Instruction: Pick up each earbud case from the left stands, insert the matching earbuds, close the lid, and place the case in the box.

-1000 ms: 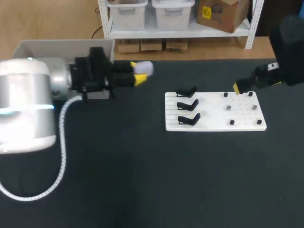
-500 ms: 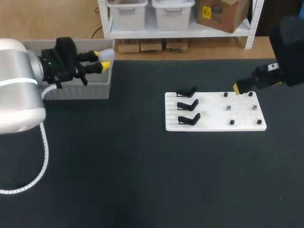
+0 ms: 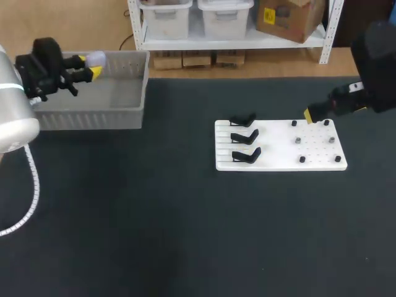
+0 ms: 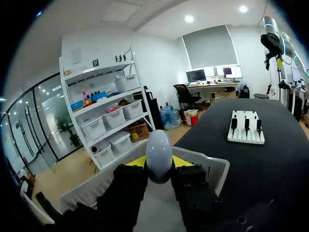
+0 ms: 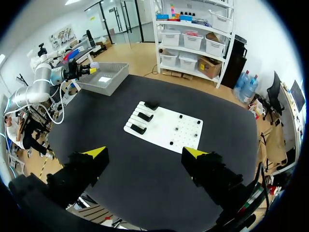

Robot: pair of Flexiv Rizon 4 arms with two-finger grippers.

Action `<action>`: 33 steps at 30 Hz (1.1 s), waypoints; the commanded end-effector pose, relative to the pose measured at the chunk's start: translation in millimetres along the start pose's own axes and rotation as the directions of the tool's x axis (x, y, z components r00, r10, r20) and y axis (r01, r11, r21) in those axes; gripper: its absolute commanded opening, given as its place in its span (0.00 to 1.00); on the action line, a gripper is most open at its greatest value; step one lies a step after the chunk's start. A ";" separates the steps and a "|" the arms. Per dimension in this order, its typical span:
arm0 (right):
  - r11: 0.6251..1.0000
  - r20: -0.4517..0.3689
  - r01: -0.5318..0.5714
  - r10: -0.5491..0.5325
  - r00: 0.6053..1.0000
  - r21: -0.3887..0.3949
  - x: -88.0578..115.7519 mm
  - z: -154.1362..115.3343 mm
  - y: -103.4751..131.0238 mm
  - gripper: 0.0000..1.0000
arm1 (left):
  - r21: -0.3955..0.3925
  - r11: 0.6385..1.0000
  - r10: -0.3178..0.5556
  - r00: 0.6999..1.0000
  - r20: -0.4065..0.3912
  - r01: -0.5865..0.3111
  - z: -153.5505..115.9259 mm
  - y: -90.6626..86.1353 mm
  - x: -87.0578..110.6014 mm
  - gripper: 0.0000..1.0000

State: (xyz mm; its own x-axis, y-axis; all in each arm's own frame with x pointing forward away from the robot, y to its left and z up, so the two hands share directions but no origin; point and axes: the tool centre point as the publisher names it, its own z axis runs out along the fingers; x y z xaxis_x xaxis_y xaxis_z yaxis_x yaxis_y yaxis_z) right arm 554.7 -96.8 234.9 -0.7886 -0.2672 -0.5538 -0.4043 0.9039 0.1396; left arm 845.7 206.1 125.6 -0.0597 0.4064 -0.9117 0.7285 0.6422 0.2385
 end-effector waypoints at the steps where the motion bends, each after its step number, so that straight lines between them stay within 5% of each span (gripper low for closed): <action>1: 1.000 0.006 -0.001 0.001 1.000 0.003 1.4 0.5 0.2 1.00 | -0.035 0.999 -0.010 1.000 -0.007 0.010 0.2 14.1 3.4 0.00; 9: 1.000 0.006 -0.001 0.001 1.000 0.003 1.4 0.5 0.2 1.00 | -0.043 0.999 0.005 0.999 -0.041 -0.007 0.1 40.9 10.0 0.04; 10: 1.000 0.006 -0.001 0.001 1.000 0.003 1.4 0.5 0.2 1.00 | -0.046 0.999 0.002 0.998 -0.062 -0.005 -0.1 42.9 11.1 0.68; 11: 1.000 0.006 -0.001 0.001 1.000 0.003 1.4 0.5 0.2 1.00 | -0.053 0.999 -0.010 0.998 -0.056 0.007 -0.4 44.1 12.2 1.00; 19: 1.000 0.006 -0.001 0.001 1.000 0.003 1.4 0.5 0.2 1.00 | -0.044 0.999 -0.008 1.000 0.009 0.009 -9.0 53.0 15.4 1.00; 33: 1.000 0.006 -0.001 0.001 1.000 0.003 1.4 0.5 0.2 1.00 | -0.044 0.999 -0.008 1.000 0.009 0.009 -9.0 53.0 15.4 1.00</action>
State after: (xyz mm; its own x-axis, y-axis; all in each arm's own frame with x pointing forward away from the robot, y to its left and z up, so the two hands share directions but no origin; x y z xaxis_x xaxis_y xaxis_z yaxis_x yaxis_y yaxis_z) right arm 554.7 -96.9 234.9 -0.7885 -0.2671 -0.5540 -0.4043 0.9039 0.1395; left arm 876.8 252.2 127.2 -0.0589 0.3949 -0.9168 0.6979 0.6730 0.2451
